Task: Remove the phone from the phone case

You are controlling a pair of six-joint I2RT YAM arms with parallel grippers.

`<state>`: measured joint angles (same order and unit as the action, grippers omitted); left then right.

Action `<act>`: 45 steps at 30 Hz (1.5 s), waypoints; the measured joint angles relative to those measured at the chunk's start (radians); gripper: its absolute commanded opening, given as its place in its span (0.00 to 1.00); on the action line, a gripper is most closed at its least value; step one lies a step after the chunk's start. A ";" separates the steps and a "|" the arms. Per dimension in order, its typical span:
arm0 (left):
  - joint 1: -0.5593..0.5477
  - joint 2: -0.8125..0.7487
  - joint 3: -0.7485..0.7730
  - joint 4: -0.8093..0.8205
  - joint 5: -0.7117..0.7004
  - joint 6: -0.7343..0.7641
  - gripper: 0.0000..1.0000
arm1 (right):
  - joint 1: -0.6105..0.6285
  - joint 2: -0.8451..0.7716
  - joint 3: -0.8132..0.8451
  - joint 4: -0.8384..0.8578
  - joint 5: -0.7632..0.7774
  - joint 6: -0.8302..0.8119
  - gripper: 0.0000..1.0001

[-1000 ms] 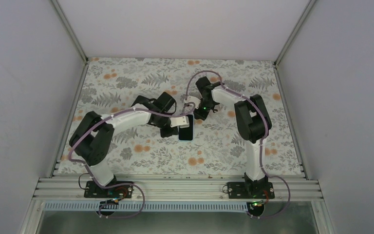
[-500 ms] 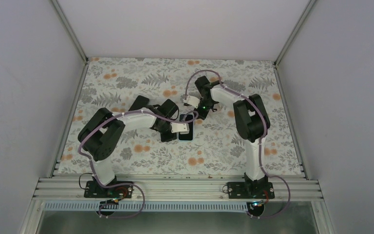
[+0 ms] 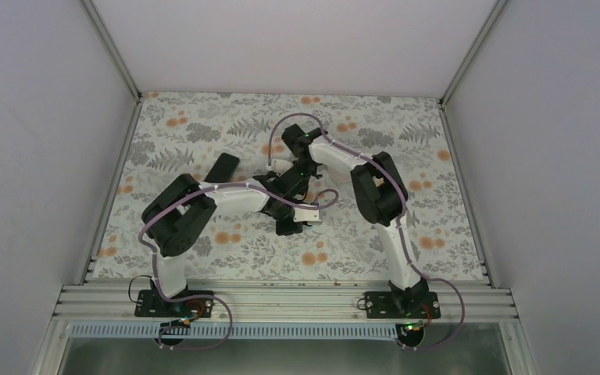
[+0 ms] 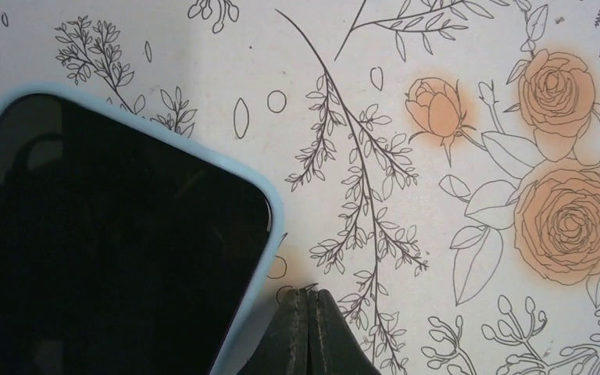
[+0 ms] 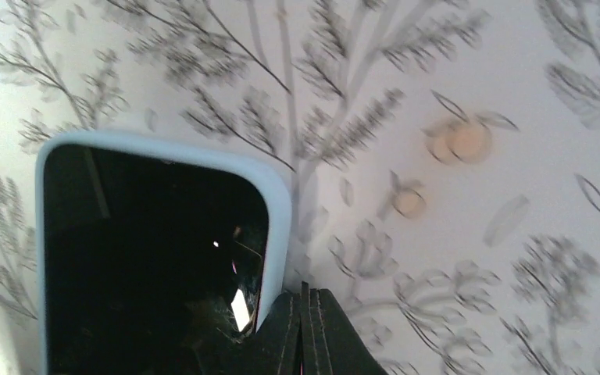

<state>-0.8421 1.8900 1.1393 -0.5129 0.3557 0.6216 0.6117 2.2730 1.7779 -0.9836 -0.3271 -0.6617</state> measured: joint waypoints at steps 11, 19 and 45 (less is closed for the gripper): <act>0.059 -0.163 0.027 -0.166 0.010 0.058 0.85 | -0.069 -0.059 -0.066 0.035 -0.026 0.022 0.80; 0.186 -0.432 0.123 -0.343 0.019 0.098 1.00 | -0.107 -0.291 -0.257 0.049 0.000 -0.053 1.00; 0.633 -0.449 0.002 -0.136 0.020 -0.047 1.00 | 0.187 -0.288 -0.400 0.232 0.284 0.023 1.00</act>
<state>-0.2092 1.4414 1.1416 -0.6491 0.3756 0.5747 0.7986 1.9854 1.3781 -0.7513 -0.0433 -0.6392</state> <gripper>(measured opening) 0.999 0.997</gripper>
